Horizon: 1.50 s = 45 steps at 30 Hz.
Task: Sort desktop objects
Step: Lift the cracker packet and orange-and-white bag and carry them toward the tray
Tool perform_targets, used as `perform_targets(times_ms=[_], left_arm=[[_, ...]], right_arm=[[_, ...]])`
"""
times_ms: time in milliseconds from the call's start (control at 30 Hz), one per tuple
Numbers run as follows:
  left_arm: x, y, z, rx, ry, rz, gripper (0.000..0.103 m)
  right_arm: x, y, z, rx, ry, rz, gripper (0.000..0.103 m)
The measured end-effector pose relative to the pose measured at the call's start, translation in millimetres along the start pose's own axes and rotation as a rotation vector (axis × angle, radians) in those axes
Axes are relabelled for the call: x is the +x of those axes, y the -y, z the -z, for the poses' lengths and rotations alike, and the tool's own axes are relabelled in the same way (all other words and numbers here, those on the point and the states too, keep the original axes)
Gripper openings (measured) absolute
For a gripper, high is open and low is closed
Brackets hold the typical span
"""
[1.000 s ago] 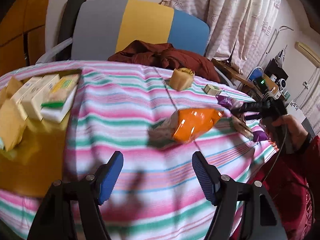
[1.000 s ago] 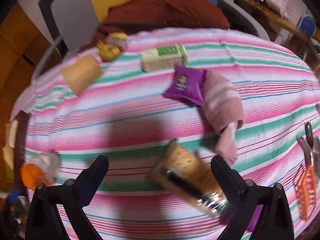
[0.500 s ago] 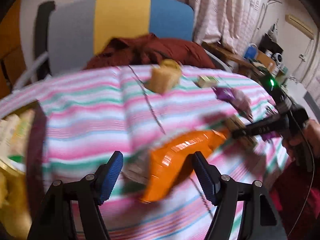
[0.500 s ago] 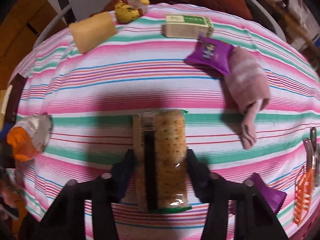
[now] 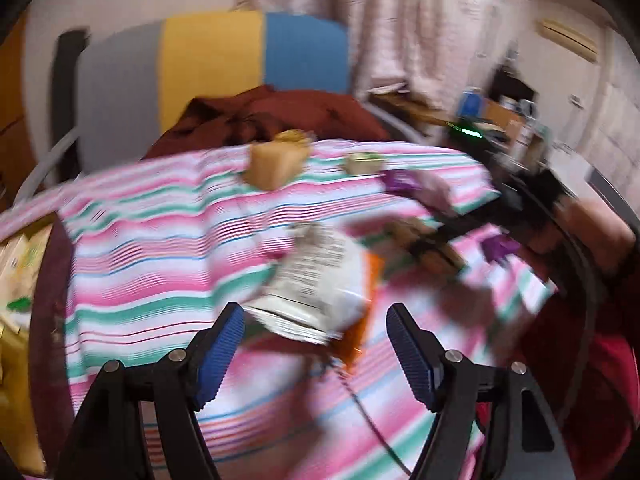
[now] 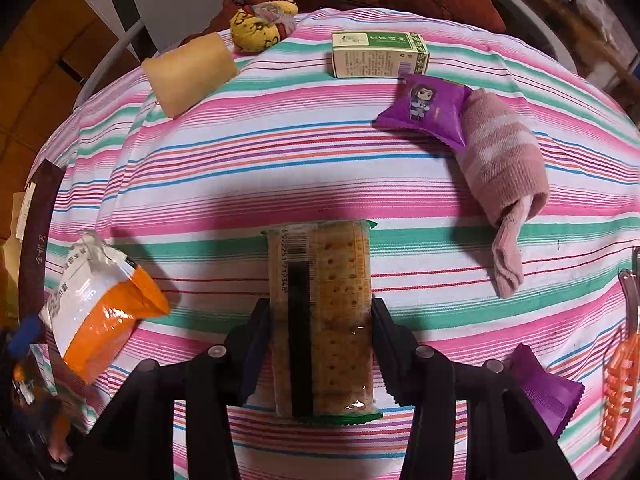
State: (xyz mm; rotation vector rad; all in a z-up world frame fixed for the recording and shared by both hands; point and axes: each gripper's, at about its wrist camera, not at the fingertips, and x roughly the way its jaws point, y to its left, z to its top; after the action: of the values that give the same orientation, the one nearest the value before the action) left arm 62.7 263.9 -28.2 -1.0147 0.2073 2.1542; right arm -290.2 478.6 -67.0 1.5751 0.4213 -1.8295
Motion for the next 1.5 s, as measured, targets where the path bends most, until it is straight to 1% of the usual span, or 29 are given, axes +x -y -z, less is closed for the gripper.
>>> perform_targets(times_ms=[67, 133, 300, 367, 433, 533, 600, 667, 733, 800, 833, 867, 1000, 1033, 1067, 1133, 1233, 1300, 1400, 1433, 1467, 1500], left_arm=[[5, -9, -8, -0.047, -0.012, -0.001, 0.077], [9, -8, -16, -0.036, -0.012, 0.006, 0.081], [26, 25, -27, 0.174, -0.036, -0.015, 0.082], [34, 36, -28, 0.241, -0.049, -0.027, 0.082], [46, 40, -28, 0.284, -0.073, -0.048, 0.082], [60, 37, -31, 0.267, -0.098, -0.043, 0.082], [70, 31, -30, 0.237, -0.122, -0.039, 0.082], [76, 26, -28, 0.206, -0.135, -0.021, 0.081], [79, 20, -26, 0.157, -0.130, 0.000, 0.080], [84, 16, -22, 0.133, -0.142, -0.007, 0.080], [88, 14, -20, 0.119, -0.165, -0.012, 0.080], [91, 13, -18, 0.116, -0.171, -0.016, 0.078], [88, 19, -15, 0.170, -0.148, -0.040, 0.074], [87, 19, -15, 0.172, -0.143, -0.033, 0.069], [87, 19, -15, 0.169, -0.139, -0.031, 0.069], [85, 16, -15, 0.127, -0.135, -0.025, 0.068], [82, 10, -17, 0.047, -0.123, 0.006, 0.068], [80, 8, -18, 0.016, -0.124, 0.012, 0.068], [82, 8, -19, 0.015, -0.121, 0.012, 0.068], [82, 8, -19, 0.015, -0.119, 0.012, 0.068], [82, 8, -19, 0.011, -0.116, 0.016, 0.068], [79, 8, -19, 0.004, -0.105, 0.038, 0.067]], right_arm=[[2, 1, 6, -0.005, 0.001, 0.005, 0.051], [2, 2, 7, -0.008, -0.001, 0.003, 0.052], [1, 1, 7, -0.015, -0.001, 0.009, 0.052], [1, 1, 8, -0.024, -0.001, 0.016, 0.053], [1, 1, 9, -0.026, -0.001, 0.015, 0.057], [1, 0, 10, -0.030, 0.000, 0.006, 0.065], [3, -5, 9, -0.054, -0.006, 0.002, 0.080], [6, -12, 11, -0.090, -0.015, 0.022, 0.087], [8, -19, 13, -0.123, -0.018, 0.056, 0.092], [9, -21, 16, -0.117, -0.016, 0.053, 0.101], [10, -21, 16, -0.111, -0.020, 0.048, 0.103], [10, -21, 16, -0.102, -0.021, 0.055, 0.103], [7, -20, 19, -0.089, -0.010, 0.072, 0.103], [7, -19, 19, -0.084, -0.009, 0.071, 0.103], [6, -18, 20, -0.083, 0.000, 0.068, 0.103], [4, -16, 22, -0.076, 0.004, 0.065, 0.103], [0, -14, 21, -0.073, -0.007, 0.063, 0.101], [-5, -8, 22, -0.042, 0.007, 0.068, 0.091], [-11, -1, 23, 0.003, 0.010, 0.060, 0.085], [-14, 7, 21, 0.006, 0.009, 0.072, 0.083], [-16, 6, 22, 0.000, 0.015, 0.091, 0.079], [-18, 5, 23, -0.005, 0.021, 0.096, 0.070]])
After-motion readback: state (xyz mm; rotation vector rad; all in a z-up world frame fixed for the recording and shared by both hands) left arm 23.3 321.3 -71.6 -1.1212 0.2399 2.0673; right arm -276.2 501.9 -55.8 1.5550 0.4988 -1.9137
